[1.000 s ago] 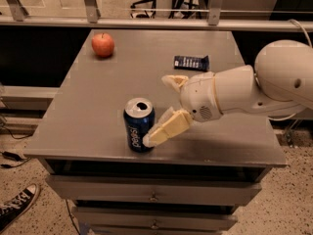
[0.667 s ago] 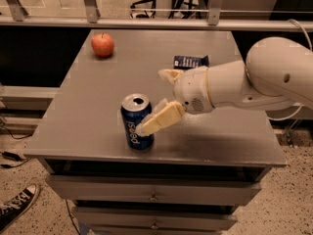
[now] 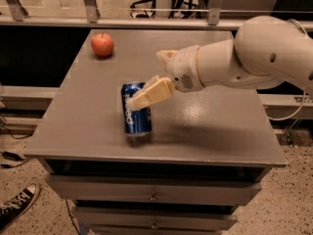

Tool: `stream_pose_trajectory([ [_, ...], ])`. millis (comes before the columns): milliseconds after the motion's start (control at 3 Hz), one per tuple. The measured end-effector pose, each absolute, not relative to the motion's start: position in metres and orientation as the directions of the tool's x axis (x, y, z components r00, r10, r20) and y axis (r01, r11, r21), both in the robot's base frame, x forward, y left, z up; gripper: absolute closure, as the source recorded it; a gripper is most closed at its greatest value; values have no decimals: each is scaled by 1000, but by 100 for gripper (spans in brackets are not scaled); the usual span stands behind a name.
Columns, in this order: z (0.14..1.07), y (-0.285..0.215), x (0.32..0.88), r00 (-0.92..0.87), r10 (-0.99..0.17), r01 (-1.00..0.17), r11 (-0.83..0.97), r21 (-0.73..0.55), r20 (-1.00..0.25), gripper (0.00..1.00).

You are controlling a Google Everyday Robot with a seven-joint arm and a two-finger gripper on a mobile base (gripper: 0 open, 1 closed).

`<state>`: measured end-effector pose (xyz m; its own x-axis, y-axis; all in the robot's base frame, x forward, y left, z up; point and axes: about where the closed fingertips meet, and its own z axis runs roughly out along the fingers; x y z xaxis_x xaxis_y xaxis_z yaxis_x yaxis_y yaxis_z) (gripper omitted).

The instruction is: Knock pepsi can over

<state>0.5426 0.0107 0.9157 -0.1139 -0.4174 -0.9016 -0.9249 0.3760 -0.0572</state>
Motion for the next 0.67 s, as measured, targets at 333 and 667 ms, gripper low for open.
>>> stream_pose_trajectory([
  [333, 926, 8, 573, -136, -410, -899, 434, -62, -902, 0],
  [667, 924, -1, 585, -158, -407, -884, 465, -56, -900, 0],
])
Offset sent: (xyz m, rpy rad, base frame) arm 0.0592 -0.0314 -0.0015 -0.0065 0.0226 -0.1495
